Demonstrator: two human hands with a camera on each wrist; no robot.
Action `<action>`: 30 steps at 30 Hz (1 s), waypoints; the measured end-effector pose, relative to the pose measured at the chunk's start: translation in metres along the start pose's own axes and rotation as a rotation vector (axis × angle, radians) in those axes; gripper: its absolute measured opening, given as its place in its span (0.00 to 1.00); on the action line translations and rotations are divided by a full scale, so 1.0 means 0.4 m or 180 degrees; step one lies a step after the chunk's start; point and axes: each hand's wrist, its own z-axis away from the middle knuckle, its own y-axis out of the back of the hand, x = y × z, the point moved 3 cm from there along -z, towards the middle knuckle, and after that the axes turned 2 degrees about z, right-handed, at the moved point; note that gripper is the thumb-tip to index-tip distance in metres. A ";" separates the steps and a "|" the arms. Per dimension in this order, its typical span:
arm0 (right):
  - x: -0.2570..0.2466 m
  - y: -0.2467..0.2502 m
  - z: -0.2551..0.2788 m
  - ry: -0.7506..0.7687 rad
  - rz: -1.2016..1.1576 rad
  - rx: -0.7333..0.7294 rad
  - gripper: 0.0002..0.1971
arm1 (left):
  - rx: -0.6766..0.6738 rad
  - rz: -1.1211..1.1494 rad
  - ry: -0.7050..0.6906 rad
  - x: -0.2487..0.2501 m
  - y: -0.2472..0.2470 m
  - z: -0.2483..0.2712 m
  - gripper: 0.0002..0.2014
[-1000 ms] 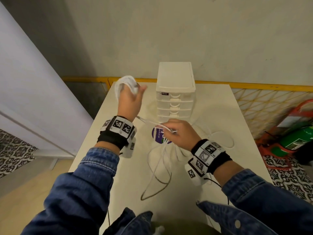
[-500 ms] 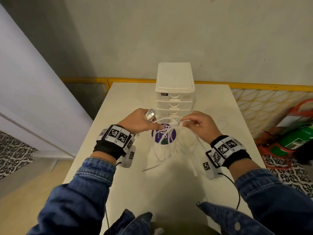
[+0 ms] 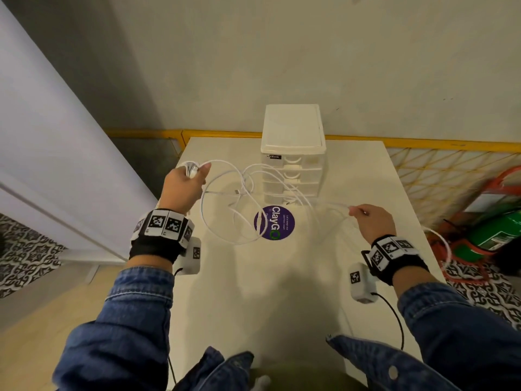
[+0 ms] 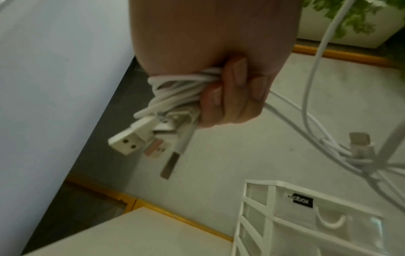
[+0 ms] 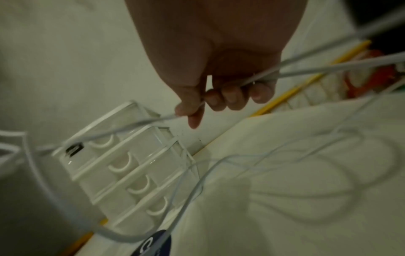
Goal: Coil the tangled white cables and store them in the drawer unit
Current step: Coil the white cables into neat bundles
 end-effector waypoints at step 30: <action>-0.085 -0.021 -0.024 -0.0355 -0.1216 -0.0173 0.10 | -0.0241 0.0177 0.0097 0.011 -0.032 0.024 0.25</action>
